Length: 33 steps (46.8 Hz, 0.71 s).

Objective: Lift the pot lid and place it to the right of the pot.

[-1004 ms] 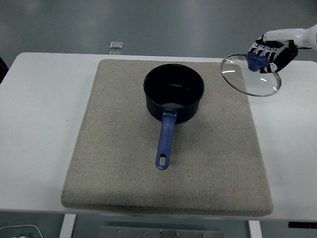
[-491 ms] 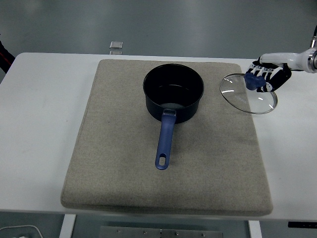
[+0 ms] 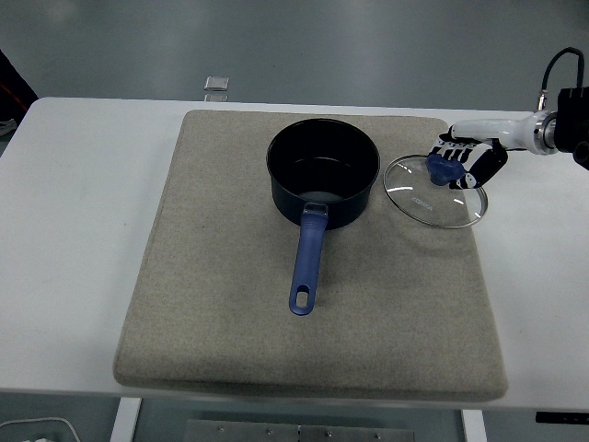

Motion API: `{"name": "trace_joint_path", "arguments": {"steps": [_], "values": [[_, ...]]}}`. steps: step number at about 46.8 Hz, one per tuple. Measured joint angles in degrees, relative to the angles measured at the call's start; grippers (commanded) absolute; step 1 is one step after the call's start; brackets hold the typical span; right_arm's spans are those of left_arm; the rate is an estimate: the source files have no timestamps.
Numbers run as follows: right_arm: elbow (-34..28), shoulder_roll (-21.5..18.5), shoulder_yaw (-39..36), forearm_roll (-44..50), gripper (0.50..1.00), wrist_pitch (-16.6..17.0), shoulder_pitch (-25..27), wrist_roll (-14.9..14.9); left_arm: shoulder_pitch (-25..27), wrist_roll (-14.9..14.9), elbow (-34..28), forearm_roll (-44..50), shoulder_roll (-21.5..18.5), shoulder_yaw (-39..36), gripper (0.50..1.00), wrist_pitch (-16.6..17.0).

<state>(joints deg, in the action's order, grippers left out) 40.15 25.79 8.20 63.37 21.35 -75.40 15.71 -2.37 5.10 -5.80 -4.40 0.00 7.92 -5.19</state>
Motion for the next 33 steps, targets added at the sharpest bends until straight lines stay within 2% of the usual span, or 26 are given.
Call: {"name": "trace_joint_path", "arguments": {"steps": [2,16,18,26,33], "values": [[0.0,0.0,0.0,0.0,0.897,0.0,0.1,0.0,0.0,0.0,0.0,0.0,0.0,0.0,1.0,0.0],[0.0,0.9,-1.0,-1.1,0.905,1.2,-0.7,0.0,0.0,0.0,0.0,0.0,0.0,0.0,1.0,0.0],[0.0,1.1,-1.6,-1.5,0.903,2.1,-1.3,0.3,0.0,0.0,0.0,0.0,0.0,0.0,1.0,0.0],[-0.3,1.3,-8.7,-8.5,0.905,8.9,-2.5,0.4,0.0,0.0,0.0,0.0,0.0,0.0,1.0,0.0],[-1.1,1.3,-11.0,-15.3,0.903,9.7,-2.4,0.2,0.0,0.0,0.0,0.0,0.0,0.0,1.0,0.0]]}}
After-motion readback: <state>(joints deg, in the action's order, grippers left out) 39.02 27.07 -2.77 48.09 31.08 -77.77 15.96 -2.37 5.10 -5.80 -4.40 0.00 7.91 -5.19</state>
